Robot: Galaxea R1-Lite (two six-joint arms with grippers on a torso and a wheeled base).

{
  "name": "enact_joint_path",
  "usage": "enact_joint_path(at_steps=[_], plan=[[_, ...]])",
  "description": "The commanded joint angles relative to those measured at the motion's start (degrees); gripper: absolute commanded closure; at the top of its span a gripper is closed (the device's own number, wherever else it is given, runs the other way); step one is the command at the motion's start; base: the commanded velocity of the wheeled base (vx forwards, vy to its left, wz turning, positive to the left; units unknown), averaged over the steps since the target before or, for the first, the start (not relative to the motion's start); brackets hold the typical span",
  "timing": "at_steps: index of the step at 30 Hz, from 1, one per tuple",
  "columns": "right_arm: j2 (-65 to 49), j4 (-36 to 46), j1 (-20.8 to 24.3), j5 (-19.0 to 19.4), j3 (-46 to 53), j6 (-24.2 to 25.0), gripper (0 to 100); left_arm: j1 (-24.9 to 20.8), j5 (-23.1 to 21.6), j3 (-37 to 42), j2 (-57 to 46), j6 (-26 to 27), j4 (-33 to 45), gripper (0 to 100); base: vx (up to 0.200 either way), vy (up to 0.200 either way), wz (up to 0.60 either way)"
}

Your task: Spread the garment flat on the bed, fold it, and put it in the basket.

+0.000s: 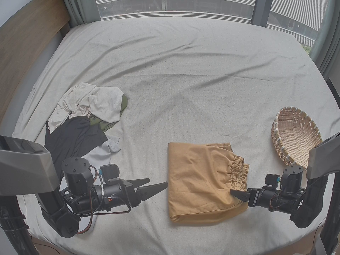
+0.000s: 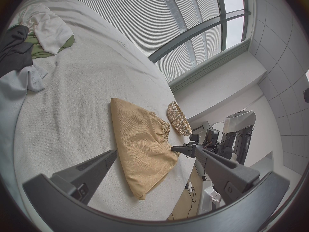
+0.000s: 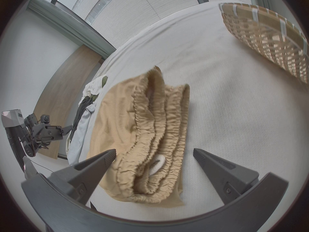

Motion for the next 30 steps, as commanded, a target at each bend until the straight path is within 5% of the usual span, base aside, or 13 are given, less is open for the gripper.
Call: enact_joint_path(at_steps=[1, 16, 17, 25, 30], plan=[[4.0, -0.1, 0.9, 0.1, -1.7, 0.6, 0, 0.0, 0.1, 0.0, 0.1, 0.0, -0.1, 0, 0.0, 0.0, 0.0], [3.6, -0.3, 5.4, 1.5, -5.7, 7.5, 0, 0.0, 0.1, -0.1, 0.0, 0.0, -0.1, 0, 0.0, 0.0, 0.0], [3.5, -0.3, 5.4, 1.5, -5.7, 7.8, 100, 0.0, 0.1, -0.1, 0.0, 0.0, -0.1, 0, 0.0, 0.0, 0.0], [-0.9, -0.3, 6.4, 3.8, -5.5, 10.9, 100, 0.5, 0.2, -0.1, 0.1, 0.7, -0.1, 0, 0.0, 0.0, 0.0], [-7.1, -0.2, 8.0, 4.0, -5.4, 12.6, 100, 0.9, 0.3, 0.1, 1.6, 6.0, -0.1, 0, 0.0, 0.0, 0.0]])
